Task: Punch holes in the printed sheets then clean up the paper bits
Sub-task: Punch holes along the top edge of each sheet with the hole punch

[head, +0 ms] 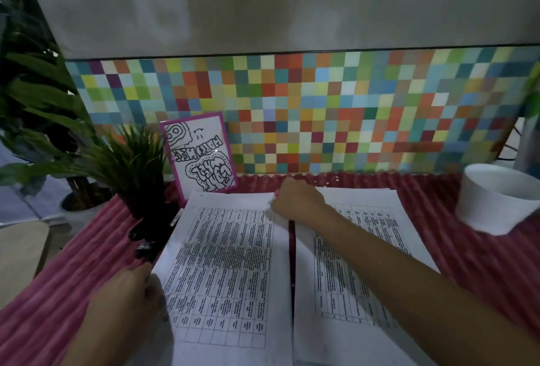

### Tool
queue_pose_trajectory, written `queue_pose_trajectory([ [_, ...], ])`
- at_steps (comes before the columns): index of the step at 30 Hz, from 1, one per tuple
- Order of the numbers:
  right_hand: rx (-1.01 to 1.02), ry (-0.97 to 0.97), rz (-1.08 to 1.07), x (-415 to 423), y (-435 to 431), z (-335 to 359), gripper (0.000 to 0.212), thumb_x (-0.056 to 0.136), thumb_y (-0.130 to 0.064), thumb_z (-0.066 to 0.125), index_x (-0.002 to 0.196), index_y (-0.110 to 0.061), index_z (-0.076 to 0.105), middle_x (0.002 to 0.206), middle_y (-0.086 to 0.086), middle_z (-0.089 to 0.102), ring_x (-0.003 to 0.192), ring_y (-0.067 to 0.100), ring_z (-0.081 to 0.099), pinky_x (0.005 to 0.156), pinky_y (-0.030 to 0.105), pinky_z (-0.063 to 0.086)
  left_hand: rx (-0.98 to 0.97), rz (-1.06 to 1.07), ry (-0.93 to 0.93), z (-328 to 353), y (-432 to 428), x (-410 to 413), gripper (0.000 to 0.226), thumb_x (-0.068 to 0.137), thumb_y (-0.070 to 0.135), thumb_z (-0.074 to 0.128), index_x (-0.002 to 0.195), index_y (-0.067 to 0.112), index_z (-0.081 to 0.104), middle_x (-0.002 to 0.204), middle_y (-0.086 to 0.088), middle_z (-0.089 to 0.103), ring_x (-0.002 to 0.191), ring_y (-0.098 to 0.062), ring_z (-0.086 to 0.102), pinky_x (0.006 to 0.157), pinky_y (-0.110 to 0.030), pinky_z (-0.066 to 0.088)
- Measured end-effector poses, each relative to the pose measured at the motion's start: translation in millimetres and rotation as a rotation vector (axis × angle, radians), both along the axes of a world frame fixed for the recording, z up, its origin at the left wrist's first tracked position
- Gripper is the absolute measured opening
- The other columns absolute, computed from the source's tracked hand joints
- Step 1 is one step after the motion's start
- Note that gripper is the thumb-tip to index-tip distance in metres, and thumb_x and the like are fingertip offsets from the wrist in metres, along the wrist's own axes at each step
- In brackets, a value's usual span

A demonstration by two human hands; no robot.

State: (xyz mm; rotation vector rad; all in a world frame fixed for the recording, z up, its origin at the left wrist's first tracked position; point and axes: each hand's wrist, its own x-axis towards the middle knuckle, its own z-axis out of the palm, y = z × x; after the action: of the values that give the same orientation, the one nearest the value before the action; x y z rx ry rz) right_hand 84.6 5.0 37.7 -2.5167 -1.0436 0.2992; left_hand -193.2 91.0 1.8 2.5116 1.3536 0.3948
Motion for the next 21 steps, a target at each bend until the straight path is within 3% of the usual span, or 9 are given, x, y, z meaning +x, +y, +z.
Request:
queue_pose_trajectory([
  [2, 0.042, -0.026, -0.004, 21, -13, 13, 0.010, 0.088, -0.017, 0.054, 0.092, -0.010, 0.060, 0.088, 0.004, 0.062, 0.081, 0.023, 0.060, 0.074, 0.033, 0.052, 0.078, -0.088, -0.018, 15, -7, 11, 0.009, 0.084, 0.004, 0.067, 0.086, 0.012, 0.066, 0.079, -0.006, 0.060, 0.078, -0.033, 0.060, 0.061, -0.034, 0.035],
  [3, 0.043, -0.051, 0.006, 36, -20, 19, 0.012, 0.089, -0.014, 0.051, 0.092, -0.009, 0.062, 0.087, 0.005, 0.061, 0.082, 0.024, 0.060, 0.078, 0.035, 0.054, 0.096, -0.128, -0.055, 22, -12, 22, 0.019, 0.085, 0.004, 0.067, 0.103, 0.008, 0.069, 0.091, -0.010, 0.065, 0.088, -0.034, 0.063, 0.067, -0.035, 0.041],
  [5, 0.002, -0.113, 0.017, 69, -36, 25, 0.018, 0.091, -0.011, 0.047, 0.082, -0.008, 0.062, 0.080, 0.006, 0.059, 0.081, 0.026, 0.060, 0.084, 0.040, 0.055, 0.083, -0.239, -0.247, 34, -26, 52, 0.031, 0.086, 0.000, 0.066, 0.117, 0.004, 0.067, 0.104, -0.013, 0.068, 0.097, -0.034, 0.065, 0.080, -0.040, 0.052],
  [8, -0.061, -0.133, -0.061, 113, -62, 16, 0.020, 0.086, -0.007, 0.049, 0.073, -0.005, 0.064, 0.070, 0.011, 0.061, 0.067, 0.025, 0.061, 0.071, 0.035, 0.056, -0.068, -0.330, -0.367, 47, -49, 119, 0.027, 0.093, 0.007, 0.059, 0.119, 0.009, 0.067, 0.107, -0.009, 0.069, 0.094, -0.024, 0.065, 0.071, -0.027, 0.051],
  [11, -0.075, -0.102, -0.033, 128, -79, -5, 0.010, 0.087, -0.011, 0.058, 0.087, -0.010, 0.068, 0.069, 0.005, 0.062, 0.064, 0.019, 0.062, 0.064, 0.032, 0.057, -0.204, -0.349, -0.281, 33, -56, 193, 0.019, 0.094, 0.012, 0.055, 0.108, 0.008, 0.066, 0.101, -0.003, 0.065, 0.091, -0.018, 0.060, 0.061, -0.013, 0.038],
  [13, -0.043, -0.046, 0.021, 127, -84, -16, 0.007, 0.086, -0.014, 0.062, 0.090, -0.013, 0.067, 0.066, 0.001, 0.061, 0.057, 0.012, 0.059, 0.053, 0.023, 0.050, -0.192, -0.277, -0.173, 20, -57, 229, 0.012, 0.093, 0.017, 0.053, 0.097, 0.008, 0.059, 0.105, -0.005, 0.065, 0.092, -0.021, 0.058, 0.071, -0.023, 0.043],
  [16, -0.045, -0.002, 0.047, 128, -80, -27, 0.017, 0.085, -0.016, 0.056, 0.070, -0.007, 0.059, 0.055, 0.000, 0.052, 0.046, 0.012, 0.051, 0.044, 0.022, 0.043, -0.165, -0.194, -0.060, 3, -60, 255, 0.020, 0.096, 0.025, 0.049, 0.106, 0.009, 0.058, 0.113, -0.006, 0.061, 0.108, -0.026, 0.059, 0.094, -0.036, 0.044],
  [19, -0.016, 0.013, 0.069, 130, -73, -28, 0.025, 0.082, -0.022, 0.053, 0.070, -0.002, 0.061, 0.057, 0.004, 0.055, 0.048, 0.015, 0.054, 0.050, 0.029, 0.053, -0.159, -0.161, -0.129, -12, -62, 259, 0.025, 0.099, 0.026, 0.046, 0.116, 0.010, 0.056, 0.118, -0.006, 0.058, 0.114, -0.023, 0.055, 0.099, -0.035, 0.040],
  [21, -0.005, 0.010, 0.095, 128, -70, -27, 0.026, 0.082, -0.018, 0.054, 0.061, -0.004, 0.056, 0.051, 0.002, 0.050, 0.044, 0.012, 0.049, 0.047, 0.024, 0.045, -0.149, -0.145, -0.174, -19, -63, 258, 0.033, 0.099, 0.026, 0.046, 0.127, 0.011, 0.056, 0.128, -0.005, 0.056, 0.121, -0.021, 0.052, 0.101, -0.032, 0.037],
])
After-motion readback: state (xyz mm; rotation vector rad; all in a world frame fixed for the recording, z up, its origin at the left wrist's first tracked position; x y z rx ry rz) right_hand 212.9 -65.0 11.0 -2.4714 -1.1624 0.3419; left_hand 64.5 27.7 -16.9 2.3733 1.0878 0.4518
